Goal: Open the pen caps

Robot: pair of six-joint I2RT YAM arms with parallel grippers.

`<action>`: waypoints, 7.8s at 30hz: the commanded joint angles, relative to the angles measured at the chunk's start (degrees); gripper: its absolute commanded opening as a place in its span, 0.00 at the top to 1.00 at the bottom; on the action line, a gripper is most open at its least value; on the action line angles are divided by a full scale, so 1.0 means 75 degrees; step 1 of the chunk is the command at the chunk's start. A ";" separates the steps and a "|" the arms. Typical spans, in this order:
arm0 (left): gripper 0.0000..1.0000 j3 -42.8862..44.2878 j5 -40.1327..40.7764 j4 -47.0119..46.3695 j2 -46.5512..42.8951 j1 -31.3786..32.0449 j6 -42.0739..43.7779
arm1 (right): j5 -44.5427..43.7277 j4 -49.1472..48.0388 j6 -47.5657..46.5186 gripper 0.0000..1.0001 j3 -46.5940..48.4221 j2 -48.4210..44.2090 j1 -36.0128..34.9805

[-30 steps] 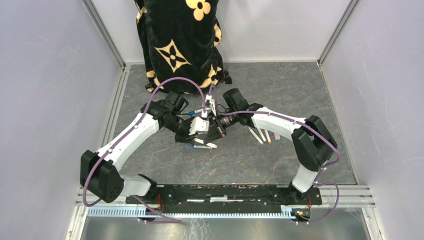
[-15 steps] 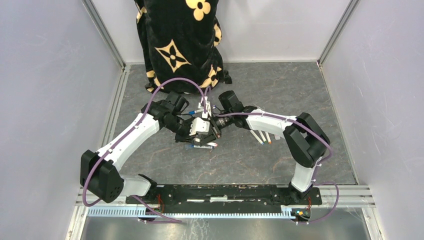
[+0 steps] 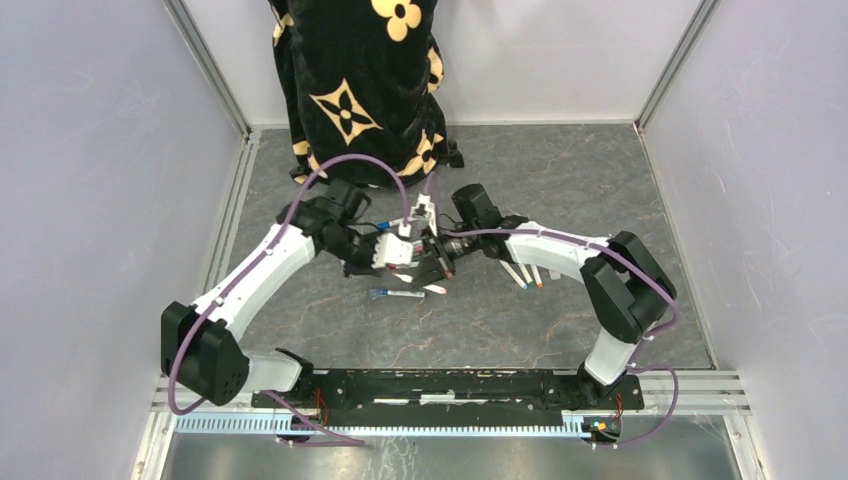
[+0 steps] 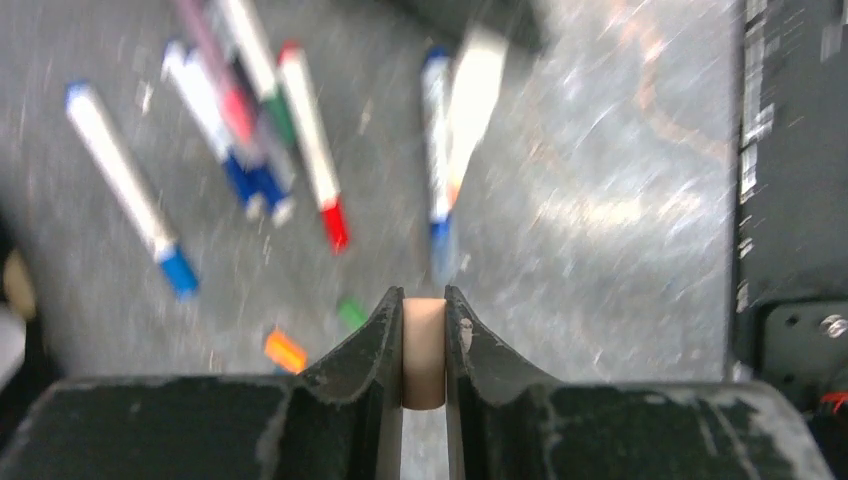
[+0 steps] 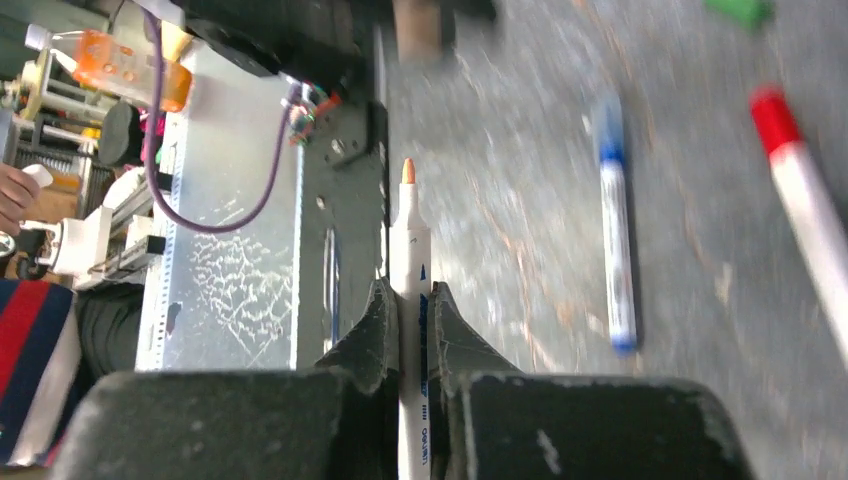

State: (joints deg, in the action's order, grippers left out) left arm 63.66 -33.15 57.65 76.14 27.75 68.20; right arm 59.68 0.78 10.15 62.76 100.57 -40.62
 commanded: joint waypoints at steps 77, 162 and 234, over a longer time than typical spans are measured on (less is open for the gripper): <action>0.02 0.3172 -0.0010 0.0522 0.1102 -0.3195 -0.3311 | -0.6130 0.1250 -0.3492 0.55 0.0492 0.0489 0.0383; 0.08 0.1449 -0.1727 0.1729 0.1164 -0.1367 0.0613 | -0.0939 0.1184 -0.1842 1.00 -0.0152 -0.1429 0.0214; 0.73 0.0237 0.0775 -0.3056 0.3051 -0.2569 -0.1952 | -0.7006 0.0870 -0.0319 1.00 -0.2327 -0.2415 0.2181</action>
State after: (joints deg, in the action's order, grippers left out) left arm 65.98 -29.78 42.13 97.43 8.01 60.47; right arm 19.86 7.86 7.44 47.51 84.40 -24.18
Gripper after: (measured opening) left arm 0.225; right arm 0.070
